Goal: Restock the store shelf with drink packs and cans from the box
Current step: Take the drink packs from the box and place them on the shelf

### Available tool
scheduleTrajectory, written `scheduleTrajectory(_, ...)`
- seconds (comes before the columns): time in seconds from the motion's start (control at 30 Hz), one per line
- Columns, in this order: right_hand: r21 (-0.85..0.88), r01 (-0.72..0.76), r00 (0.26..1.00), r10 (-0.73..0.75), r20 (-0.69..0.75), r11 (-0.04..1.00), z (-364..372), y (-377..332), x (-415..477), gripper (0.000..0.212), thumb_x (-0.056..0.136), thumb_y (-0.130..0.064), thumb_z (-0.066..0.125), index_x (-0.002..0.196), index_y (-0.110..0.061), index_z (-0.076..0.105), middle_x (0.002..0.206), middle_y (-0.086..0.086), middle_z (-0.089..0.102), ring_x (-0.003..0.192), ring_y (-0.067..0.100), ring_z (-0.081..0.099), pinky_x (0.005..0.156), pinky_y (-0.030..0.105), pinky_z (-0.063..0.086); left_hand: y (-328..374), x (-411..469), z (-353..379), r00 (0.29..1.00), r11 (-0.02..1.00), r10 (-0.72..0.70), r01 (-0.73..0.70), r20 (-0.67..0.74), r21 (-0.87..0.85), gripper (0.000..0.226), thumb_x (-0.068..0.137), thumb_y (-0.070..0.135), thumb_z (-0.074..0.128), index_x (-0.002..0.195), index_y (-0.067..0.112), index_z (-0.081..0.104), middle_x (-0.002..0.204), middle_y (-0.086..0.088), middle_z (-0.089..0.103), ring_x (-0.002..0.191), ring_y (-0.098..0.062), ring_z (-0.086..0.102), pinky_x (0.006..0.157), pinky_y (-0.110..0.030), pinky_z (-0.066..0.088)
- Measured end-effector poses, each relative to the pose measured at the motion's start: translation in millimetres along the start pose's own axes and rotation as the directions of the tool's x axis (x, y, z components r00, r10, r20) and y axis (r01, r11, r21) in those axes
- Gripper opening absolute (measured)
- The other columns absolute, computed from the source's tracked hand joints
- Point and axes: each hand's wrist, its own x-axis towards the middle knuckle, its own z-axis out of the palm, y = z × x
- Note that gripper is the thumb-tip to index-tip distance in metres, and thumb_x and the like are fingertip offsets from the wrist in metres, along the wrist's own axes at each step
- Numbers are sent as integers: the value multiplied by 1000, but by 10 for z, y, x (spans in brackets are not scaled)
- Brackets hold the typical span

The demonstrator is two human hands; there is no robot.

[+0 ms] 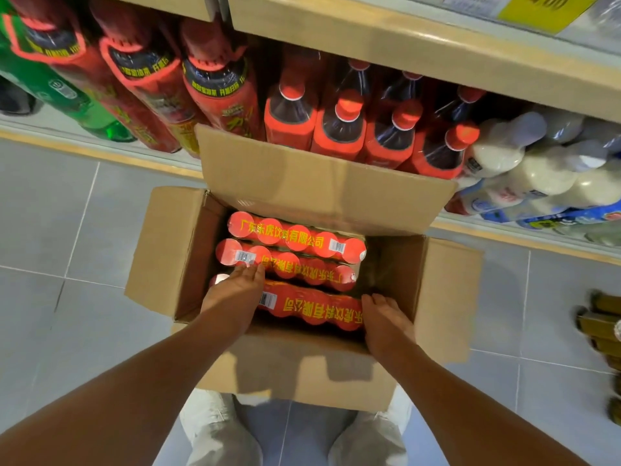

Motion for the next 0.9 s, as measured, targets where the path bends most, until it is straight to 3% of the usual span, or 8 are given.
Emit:
scheduleTrajectory(0.13, 0, -8, 1000, 8, -1, 1000, -43, -20, -38, 49, 91, -20, 67, 135, -21, 45, 137, 5, 52, 128, 27, 49, 103, 40, 47, -23, -4, -81, 999, 999, -22, 23, 26, -40, 57, 91, 16, 62, 142, 17, 37, 137, -4, 53, 123, -22, 55, 93, -36, 54)
scheduleTrajectory(0.4, 34, 8, 1000, -9, 20, 999, -469, 2, -331, 52, 90, -27, 72, 135, -23, 46, 135, 3, 53, 129, 24, 49, 106, 40, 47, -124, -236, -500, 999, 999, 9, -7, 39, -44, 65, 93, 39, 63, 147, 21, 31, 138, -4, 53, 122, -23, 57, 98, -38, 51)
scheduleTrajectory(0.6, 11, 84, 996, -84, -41, 996, -1025, 34, -760, 47, 90, -23, 68, 132, -19, 48, 131, 5, 54, 124, 26, 50, 101, 38, 48, -208, -659, -1167, 998, 989, 3, 6, 64, -151, 59, 93, 38, 62, 144, 21, 37, 139, -4, 52, 123, -22, 54, 100, -33, 45)
scheduleTrajectory(0.67, 43, 97, 994, -94, -48, 994, -1278, 13, -981, 43, 91, -29, 63, 131, -21, 50, 129, 5, 55, 121, 26, 52, 98, 37, 48, -255, -881, -1451, 997, 973, 4, 12, 73, -231, 56, 94, 33, 62, 143, 19, 42, 139, -6, 53, 116, -12, 59, 95, -27, 49)
scheduleTrajectory(0.73, 64, 105, 994, -102, -43, 992, -1557, -11, -1265, 42, 90, -32, 62, 131, -25, 51, 127, 4, 57, 121, 25, 54, 97, 37, 50, -342, -1136, -1759, 994, 938, 54, -16, 99, -345, 48, 96, 21, 62, 141, 11, 47, 136, -13, 56, 91, 10, 64, 77, -10, 50)
scheduleTrajectory(0.77, 53, 115, 993, -113, -45, 992, -1668, -14, -1400, 46, 89, -32, 64, 133, -26, 51, 128, 3, 57, 121, 24, 54, 97, 37, 51, -369, -1287, -1911, 995, 935, 60, -28, 79, -354, 47, 95, 21, 63, 139, 12, 48, 133, -12, 58, 89, 9, 64, 76, -11, 51)
scheduleTrajectory(0.83, 13, 146, 988, -145, -58, 989, -1930, -14, -1741, 56, 86, -30, 69, 137, -26, 48, 130, 2, 58, 123, 24, 54, 100, 36, 51, -412, -1617, -2261, 997, 953, 38, -18, 63, -303, 54, 89, 37, 68, 137, 22, 49, 127, -4, 61, 105, -13, 64, 89, -29, 52)
scheduleTrajectory(0.9, -11, 186, 978, -186, -96, 982, -2228, -1, -2099, 58, 82, -30, 70, 137, -28, 50, 131, 2, 59, 124, 24, 53, 102, 34, 49, -478, -1938, -2621, 998, 960, 59, -50, 23, -277, 55, 84, 50, 69, 132, 30, 52, 123, 2, 63, 110, -21, 61, 93, -34, 50)
